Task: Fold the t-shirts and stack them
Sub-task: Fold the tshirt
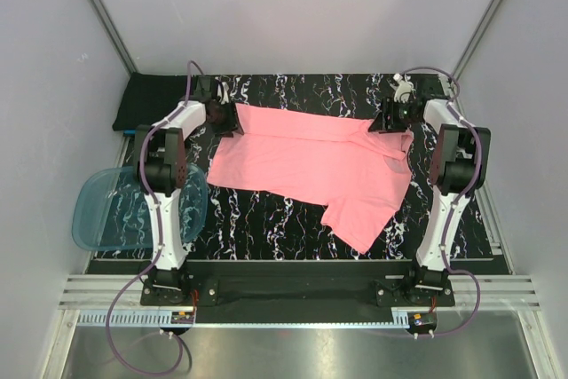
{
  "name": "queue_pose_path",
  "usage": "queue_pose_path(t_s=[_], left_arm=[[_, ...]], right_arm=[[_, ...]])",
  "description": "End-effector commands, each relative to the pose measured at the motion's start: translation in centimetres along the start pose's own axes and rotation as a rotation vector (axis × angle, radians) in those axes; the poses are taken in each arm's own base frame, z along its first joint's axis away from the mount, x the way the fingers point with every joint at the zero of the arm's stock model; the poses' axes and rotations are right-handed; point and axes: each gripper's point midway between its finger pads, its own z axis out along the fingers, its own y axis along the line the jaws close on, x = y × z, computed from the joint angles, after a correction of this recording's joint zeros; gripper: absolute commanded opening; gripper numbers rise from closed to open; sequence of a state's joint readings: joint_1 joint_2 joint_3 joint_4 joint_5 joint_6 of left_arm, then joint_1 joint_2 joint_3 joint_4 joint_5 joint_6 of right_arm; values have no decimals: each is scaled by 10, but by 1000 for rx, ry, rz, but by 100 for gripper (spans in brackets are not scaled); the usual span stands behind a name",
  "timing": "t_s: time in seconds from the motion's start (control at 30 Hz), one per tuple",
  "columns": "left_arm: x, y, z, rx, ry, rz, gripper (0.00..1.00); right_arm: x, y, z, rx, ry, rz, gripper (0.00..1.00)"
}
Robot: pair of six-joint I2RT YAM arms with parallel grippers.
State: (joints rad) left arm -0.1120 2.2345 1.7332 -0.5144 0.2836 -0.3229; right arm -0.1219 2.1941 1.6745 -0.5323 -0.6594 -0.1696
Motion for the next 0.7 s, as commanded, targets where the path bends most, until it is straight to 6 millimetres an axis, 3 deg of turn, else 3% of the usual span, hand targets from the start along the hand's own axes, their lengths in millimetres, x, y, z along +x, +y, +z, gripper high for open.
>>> queue_pose_path(t_s=[0.0, 0.13, 0.37, 0.67], left_arm=[[-18, -29, -34, 63, -84, 10, 47], [-31, -41, -60, 74, -123, 35, 47], [-45, -52, -87, 84, -180, 61, 47], [-51, -57, -98, 89, -194, 71, 47]], right_arm=[[-23, 9, -2, -80, -37, -77, 58], [-21, 7, 4, -97, -26, -67, 56], [-15, 7, 10, -110, -2, -64, 56], [-11, 6, 14, -110, 31, -56, 54]])
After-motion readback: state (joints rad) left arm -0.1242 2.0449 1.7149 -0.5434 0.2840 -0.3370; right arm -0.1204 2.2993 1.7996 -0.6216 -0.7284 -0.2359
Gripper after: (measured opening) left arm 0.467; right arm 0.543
